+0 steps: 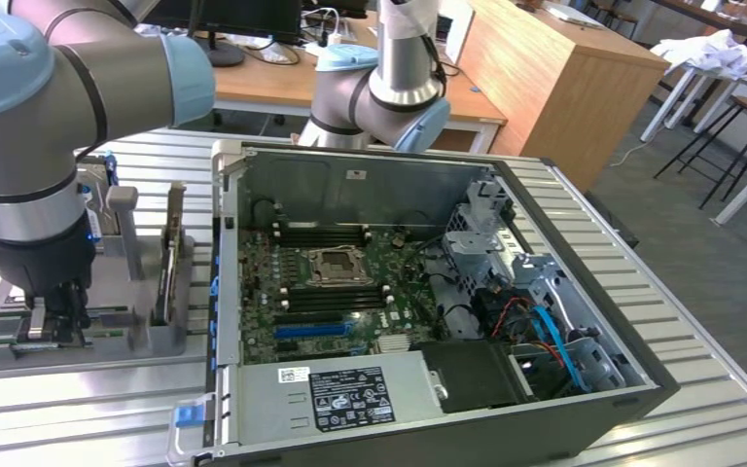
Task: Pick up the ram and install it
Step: 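Pick up the ram and move it above insertion slot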
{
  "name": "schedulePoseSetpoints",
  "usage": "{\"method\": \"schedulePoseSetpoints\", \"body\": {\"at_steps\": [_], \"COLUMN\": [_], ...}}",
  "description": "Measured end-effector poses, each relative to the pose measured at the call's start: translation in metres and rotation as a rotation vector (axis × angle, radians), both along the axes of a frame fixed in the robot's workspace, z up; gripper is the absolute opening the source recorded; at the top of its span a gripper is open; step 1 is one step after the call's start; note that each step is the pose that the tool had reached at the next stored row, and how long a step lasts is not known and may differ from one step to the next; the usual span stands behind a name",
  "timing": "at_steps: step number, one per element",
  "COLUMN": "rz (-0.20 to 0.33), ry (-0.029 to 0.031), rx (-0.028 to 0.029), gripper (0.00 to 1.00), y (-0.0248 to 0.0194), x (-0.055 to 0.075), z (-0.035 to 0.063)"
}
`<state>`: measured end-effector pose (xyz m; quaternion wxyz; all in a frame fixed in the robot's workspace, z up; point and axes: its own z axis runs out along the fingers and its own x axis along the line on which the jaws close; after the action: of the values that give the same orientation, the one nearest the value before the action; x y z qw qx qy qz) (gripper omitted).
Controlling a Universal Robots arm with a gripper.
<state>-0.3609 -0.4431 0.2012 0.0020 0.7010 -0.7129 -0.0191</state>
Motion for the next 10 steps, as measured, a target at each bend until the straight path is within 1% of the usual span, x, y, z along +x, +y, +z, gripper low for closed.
{"method": "schedulePoseSetpoints", "body": {"at_steps": [10], "rz": [0.000], "ry": [0.0001], "rx": [0.0000], "gripper": [0.30], "y": [0.0000], "x": [-0.0001], "z": [0.0011]}}
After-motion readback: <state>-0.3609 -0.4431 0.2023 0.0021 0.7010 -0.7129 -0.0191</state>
